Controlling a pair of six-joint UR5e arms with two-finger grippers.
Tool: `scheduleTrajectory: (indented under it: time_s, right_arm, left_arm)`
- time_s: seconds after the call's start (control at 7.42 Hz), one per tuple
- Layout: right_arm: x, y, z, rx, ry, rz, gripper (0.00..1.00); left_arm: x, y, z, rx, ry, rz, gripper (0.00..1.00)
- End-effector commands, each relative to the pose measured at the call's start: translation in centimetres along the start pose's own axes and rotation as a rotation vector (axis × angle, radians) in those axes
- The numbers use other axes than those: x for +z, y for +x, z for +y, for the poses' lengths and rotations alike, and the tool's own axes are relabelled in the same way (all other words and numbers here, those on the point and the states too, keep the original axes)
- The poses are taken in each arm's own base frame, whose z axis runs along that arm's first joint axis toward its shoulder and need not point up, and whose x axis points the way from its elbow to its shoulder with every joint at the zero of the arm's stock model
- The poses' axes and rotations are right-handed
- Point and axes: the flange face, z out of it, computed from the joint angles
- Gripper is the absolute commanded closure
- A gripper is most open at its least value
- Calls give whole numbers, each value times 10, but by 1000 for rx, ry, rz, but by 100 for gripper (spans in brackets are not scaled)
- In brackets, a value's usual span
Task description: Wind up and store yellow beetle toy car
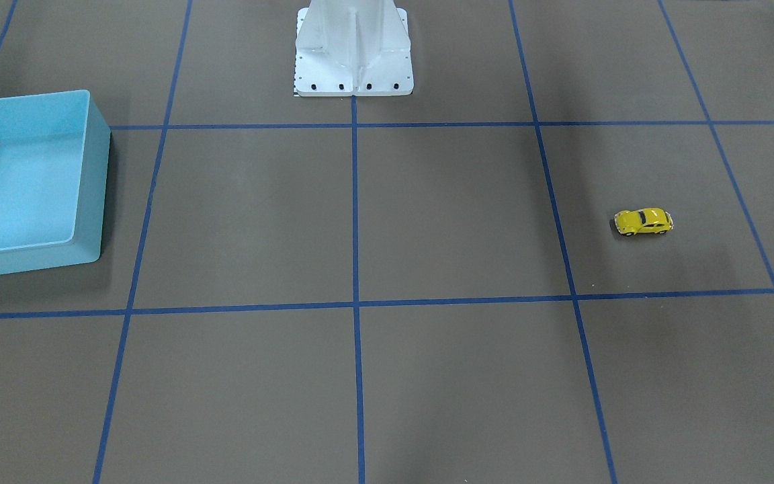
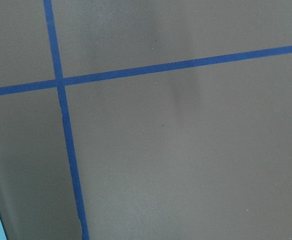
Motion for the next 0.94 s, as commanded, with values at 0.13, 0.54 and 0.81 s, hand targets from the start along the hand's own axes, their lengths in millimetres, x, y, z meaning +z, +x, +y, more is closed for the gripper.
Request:
scheduleTrajectory:
  time_s: [0.13,0.54,0.81]
  right_arm:
    - [0,0,0,0,1,0,0]
    - [0,0,0,0,1,0,0]
    - [0,0,0,0,1,0,0]
  left_arm:
    - [3,-2,6,-9,-9,8,0]
    - [4,-3,6,-13,-11,10,0]
    - [4,0,-3,0,-8,8,0]
